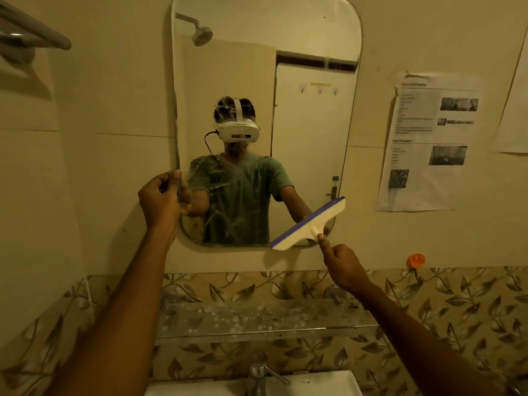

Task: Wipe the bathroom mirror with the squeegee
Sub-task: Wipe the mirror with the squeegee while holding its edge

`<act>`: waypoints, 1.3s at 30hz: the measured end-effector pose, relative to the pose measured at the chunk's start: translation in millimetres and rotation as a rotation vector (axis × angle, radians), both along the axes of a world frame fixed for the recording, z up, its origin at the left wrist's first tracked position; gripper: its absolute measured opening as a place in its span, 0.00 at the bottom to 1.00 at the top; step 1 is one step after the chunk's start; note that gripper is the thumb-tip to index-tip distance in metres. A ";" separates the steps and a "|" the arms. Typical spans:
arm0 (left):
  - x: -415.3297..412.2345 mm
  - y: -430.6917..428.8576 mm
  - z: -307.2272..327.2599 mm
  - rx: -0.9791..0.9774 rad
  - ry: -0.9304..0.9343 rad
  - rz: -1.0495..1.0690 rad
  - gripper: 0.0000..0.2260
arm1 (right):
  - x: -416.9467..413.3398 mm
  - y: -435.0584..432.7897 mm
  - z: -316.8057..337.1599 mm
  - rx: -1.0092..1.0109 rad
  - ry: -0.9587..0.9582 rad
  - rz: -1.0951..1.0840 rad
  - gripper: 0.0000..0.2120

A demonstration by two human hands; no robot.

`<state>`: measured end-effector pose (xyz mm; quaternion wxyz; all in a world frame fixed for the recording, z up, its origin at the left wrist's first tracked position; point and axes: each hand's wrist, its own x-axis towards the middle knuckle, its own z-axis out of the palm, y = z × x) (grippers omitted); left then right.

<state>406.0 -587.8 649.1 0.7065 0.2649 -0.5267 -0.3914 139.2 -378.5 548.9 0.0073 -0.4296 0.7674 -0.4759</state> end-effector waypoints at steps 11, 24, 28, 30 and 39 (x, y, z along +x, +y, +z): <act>1.4 -2.1 1.0 0.029 -0.017 0.008 0.13 | -29.8 24.4 -11.8 0.267 0.180 -0.037 0.35; 13.9 2.3 6.2 0.079 -0.068 -0.100 0.09 | 10.0 21.4 14.4 0.099 0.188 0.009 0.41; 24.1 -8.2 15.0 0.110 -0.144 -0.201 0.08 | 46.4 -6.6 43.9 -0.155 0.067 0.149 0.50; 26.7 -8.5 27.8 0.098 -0.160 -0.164 0.05 | 65.7 -19.4 65.2 -0.266 0.006 0.177 0.36; 25.5 -17.5 147.5 -0.119 -0.178 -0.085 0.07 | 98.6 -71.5 190.3 -0.600 -0.245 0.527 0.25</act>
